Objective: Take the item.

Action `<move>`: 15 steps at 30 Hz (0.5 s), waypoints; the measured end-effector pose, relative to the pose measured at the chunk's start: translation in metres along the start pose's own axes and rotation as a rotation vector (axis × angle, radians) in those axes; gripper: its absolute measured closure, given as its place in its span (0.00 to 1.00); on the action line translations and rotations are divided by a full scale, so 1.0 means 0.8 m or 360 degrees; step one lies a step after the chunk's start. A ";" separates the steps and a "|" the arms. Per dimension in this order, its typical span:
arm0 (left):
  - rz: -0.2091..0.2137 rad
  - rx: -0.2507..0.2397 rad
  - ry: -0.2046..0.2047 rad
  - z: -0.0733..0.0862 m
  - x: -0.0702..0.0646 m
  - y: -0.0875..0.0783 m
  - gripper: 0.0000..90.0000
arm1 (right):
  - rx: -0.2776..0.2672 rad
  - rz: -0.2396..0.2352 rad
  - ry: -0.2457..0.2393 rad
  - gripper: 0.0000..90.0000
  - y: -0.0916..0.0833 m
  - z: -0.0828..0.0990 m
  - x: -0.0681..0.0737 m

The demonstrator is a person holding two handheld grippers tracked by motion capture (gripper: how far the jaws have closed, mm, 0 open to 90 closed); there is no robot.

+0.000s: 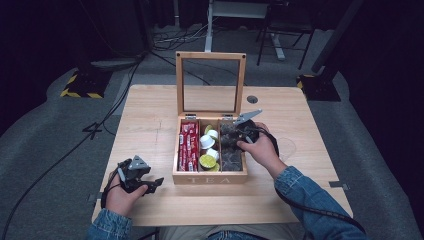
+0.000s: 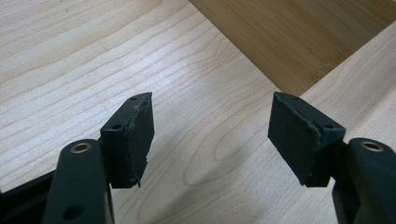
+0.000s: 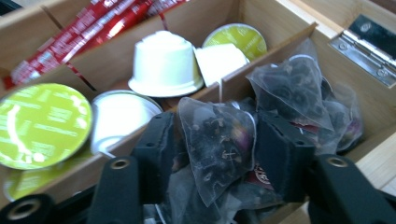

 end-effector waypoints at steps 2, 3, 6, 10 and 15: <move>0.0001 0.0015 0.0005 0.001 -0.001 0.002 0.35 | 0.0008 0.0013 0.0004 0.60 0.001 0.001 -0.003; 0.0000 0.0017 0.0010 0.001 -0.002 0.003 0.35 | 0.0009 0.0016 0.0010 0.61 0.000 0.002 -0.004; -0.0004 0.0039 0.0021 0.002 -0.002 0.004 0.35 | 0.0006 0.0011 0.0035 0.64 0.001 0.002 -0.007; -0.0018 0.0049 0.0036 0.003 -0.001 0.006 0.35 | 0.0028 0.0021 0.0004 0.67 0.004 -0.001 -0.009; -0.0016 0.0047 0.0036 0.005 -0.001 0.009 0.35 | 0.0073 0.0038 -0.0047 0.82 0.005 -0.002 -0.007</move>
Point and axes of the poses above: each handheld gripper's, and its own axes: y roughly forward along the jaws, z roughly out of its underside, x roughly to its left, the point moved 7 cm from there along y, roughly forward along the jaws, and after that the axes turned 9 degrees about -y, right-handed, at the moved point
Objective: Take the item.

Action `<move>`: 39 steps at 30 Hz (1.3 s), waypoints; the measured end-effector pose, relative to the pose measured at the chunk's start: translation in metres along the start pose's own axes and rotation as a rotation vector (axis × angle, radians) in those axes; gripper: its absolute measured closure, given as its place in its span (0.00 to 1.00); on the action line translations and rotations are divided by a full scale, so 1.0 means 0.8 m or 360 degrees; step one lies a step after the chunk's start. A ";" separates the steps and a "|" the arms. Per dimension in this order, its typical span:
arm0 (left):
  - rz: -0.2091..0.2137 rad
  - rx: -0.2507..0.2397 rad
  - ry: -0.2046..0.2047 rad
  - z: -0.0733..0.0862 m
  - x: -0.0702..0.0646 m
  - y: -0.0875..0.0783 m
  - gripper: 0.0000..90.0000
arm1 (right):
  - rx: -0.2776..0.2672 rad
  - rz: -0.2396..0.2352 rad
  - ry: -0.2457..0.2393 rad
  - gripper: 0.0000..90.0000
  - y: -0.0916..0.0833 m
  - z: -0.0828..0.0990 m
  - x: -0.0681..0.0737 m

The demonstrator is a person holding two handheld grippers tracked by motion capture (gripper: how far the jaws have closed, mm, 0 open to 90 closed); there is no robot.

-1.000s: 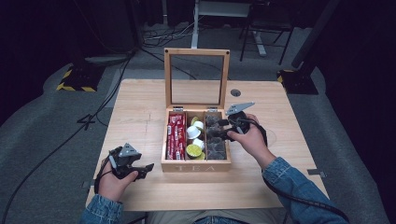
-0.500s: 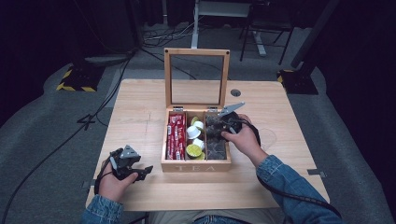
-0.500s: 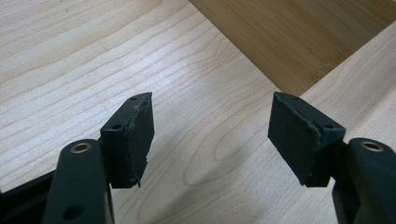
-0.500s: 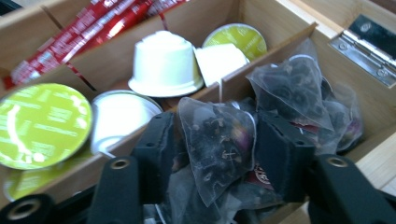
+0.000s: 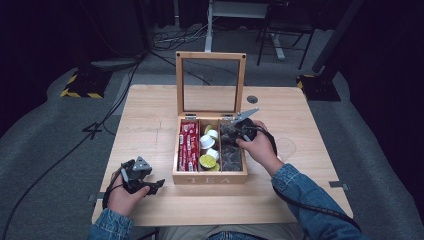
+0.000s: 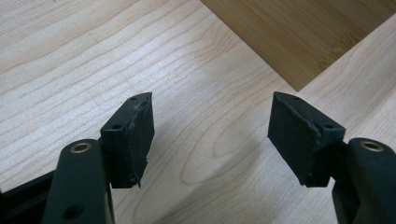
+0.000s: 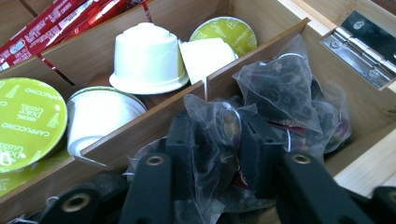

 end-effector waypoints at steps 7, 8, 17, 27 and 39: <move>0.0000 0.0006 0.0000 0.001 0.002 0.004 0.35 | -0.0033 0.0013 -0.0016 0.84 -0.004 0.000 0.001; -0.0003 0.0002 0.0000 0.001 0.002 0.005 0.36 | -0.0038 0.0012 -0.0009 0.84 -0.005 0.000 0.001; -0.0032 -0.0067 0.0052 -0.001 0.012 0.008 0.35 | -0.0129 0.0007 0.0021 0.84 -0.020 -0.004 0.000; -0.0030 -0.0126 0.0072 0.000 0.015 0.010 0.34 | -0.0239 0.0000 0.0026 0.84 -0.039 -0.017 0.004; -0.0027 -0.0155 0.0109 0.000 0.016 0.013 0.30 | -0.0328 0.0014 0.0008 0.84 -0.081 -0.031 0.008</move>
Point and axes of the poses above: each handheld gripper's, and its own axes: y roughly forward along the jaws, z roughly out of its underside, x roughly to its left, the point moved 7 cm from there along y, roughly forward along the jaws, and after that the axes turned 9 degrees about -y, right-handed, at the moved point
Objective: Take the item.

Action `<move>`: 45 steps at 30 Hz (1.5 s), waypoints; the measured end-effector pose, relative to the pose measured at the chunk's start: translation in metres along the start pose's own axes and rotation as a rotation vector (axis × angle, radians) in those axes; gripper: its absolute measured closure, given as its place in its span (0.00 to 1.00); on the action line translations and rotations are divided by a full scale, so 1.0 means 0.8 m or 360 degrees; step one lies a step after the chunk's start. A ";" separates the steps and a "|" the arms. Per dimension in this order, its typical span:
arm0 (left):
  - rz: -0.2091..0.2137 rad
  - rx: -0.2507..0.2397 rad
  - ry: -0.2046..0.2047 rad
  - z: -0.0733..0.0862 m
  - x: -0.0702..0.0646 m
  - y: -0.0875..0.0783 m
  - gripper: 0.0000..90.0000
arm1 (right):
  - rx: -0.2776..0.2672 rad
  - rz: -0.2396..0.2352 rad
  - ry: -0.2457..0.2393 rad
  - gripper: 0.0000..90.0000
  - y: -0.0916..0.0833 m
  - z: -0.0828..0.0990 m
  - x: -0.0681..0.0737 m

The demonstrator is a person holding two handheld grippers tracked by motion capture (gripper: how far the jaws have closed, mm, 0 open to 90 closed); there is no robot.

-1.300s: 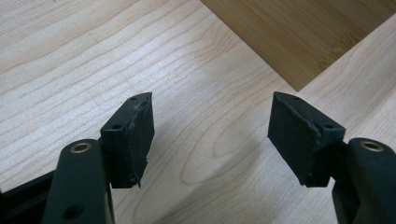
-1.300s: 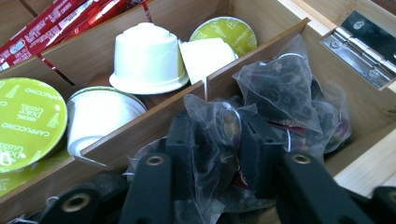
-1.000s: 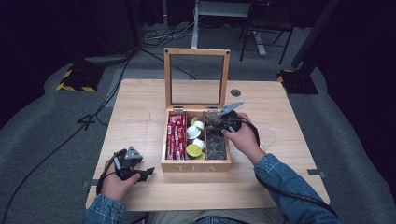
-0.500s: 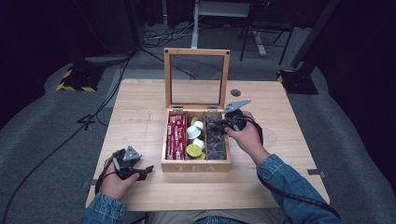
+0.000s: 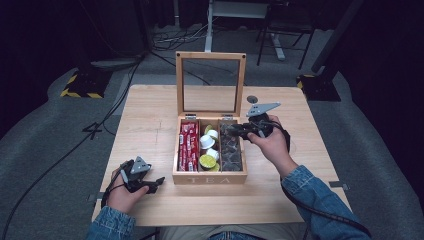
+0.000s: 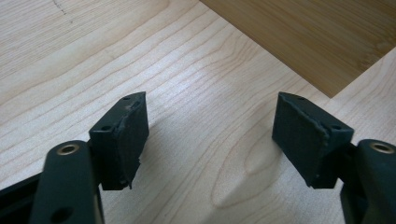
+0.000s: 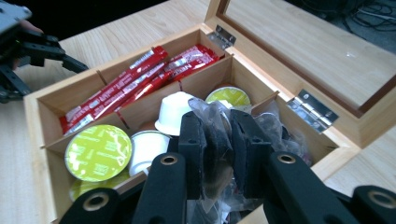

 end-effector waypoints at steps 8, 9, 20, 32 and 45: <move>0.0004 0.0003 0.0006 -0.001 0.001 0.001 0.29 | -0.0025 0.0017 -0.0016 0.84 -0.034 -0.007 0.006; 0.0004 0.0002 0.0007 -0.001 0.001 0.001 0.28 | -0.0029 0.0021 -0.0018 0.84 -0.038 -0.007 0.006; 0.0007 0.0011 0.0007 -0.002 0.002 0.002 0.27 | -0.0055 0.0069 -0.0010 0.84 -0.081 0.002 0.008; 0.0009 0.0008 0.0004 -0.002 0.001 0.002 0.27 | -0.0037 0.0132 0.0010 0.84 -0.115 0.018 0.000; 0.0003 0.0003 -0.0004 -0.002 0.001 0.002 0.27 | -0.0004 0.0205 0.0041 0.84 -0.151 0.045 -0.004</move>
Point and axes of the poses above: each handheld gripper's, and its own axes: y roughly forward along the jaws, z roughly out of its underside, x roughly to its left, the point moved 7 cm from there along y, roughly forward along the jaws, and after that the axes turned 9 degrees about -y, right-handed, at the moved point
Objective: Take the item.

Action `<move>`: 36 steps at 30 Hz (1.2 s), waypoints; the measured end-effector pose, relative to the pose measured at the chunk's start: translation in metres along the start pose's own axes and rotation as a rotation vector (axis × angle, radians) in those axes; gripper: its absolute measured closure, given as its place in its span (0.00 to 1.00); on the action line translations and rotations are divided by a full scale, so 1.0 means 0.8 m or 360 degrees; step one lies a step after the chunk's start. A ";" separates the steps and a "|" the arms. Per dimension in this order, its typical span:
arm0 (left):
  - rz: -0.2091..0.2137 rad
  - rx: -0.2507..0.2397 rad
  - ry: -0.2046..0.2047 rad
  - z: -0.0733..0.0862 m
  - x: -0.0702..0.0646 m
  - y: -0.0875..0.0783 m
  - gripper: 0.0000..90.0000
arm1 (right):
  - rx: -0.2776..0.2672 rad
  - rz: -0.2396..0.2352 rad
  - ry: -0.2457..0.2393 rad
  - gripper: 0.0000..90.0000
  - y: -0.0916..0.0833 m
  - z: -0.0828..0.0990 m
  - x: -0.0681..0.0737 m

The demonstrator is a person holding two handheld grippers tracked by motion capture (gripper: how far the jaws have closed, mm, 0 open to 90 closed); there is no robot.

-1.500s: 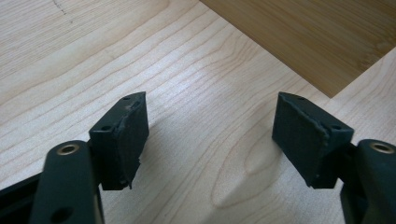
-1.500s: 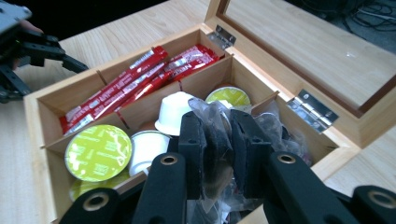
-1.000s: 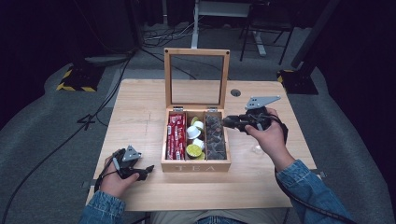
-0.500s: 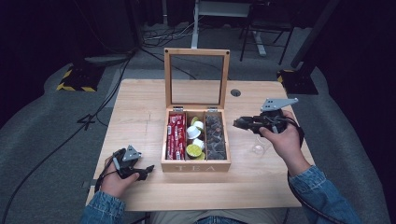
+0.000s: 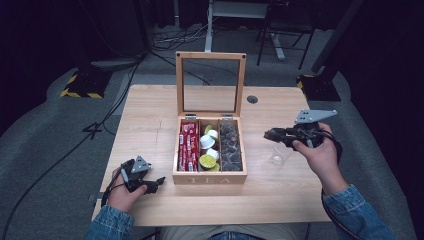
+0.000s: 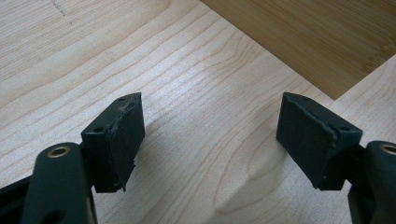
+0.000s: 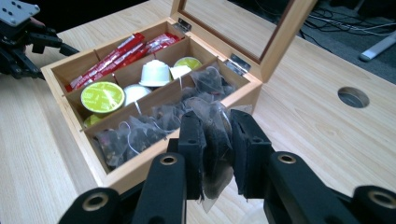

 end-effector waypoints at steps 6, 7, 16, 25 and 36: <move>0.0001 0.0001 -0.0002 0.000 0.000 0.000 0.27 | 0.0034 0.0030 0.0015 0.84 -0.012 0.013 -0.004; 0.0000 0.0000 0.0000 0.000 0.000 0.000 0.27 | 0.0037 0.0036 0.0019 0.84 -0.013 0.016 -0.005; -0.0001 0.0001 0.0002 0.000 0.000 0.000 0.27 | 0.0080 0.0067 0.0071 0.84 -0.026 0.036 -0.013; 0.0000 0.0002 0.0001 0.000 0.000 0.000 0.27 | 0.0161 0.0099 0.0093 0.84 -0.032 0.056 -0.017; 0.0000 0.0002 0.0001 0.000 0.000 0.000 0.27 | 0.0340 0.0135 0.0071 0.83 -0.019 0.071 -0.024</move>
Point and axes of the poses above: each handheld gripper's, and its own axes: y roughly forward along the jaws, z roughly out of its underside, x roughly to its left, the point moved 7 cm from there along y, roughly forward along the jaws, and after that the axes turned 9 degrees about -y, right-handed, at the moved point
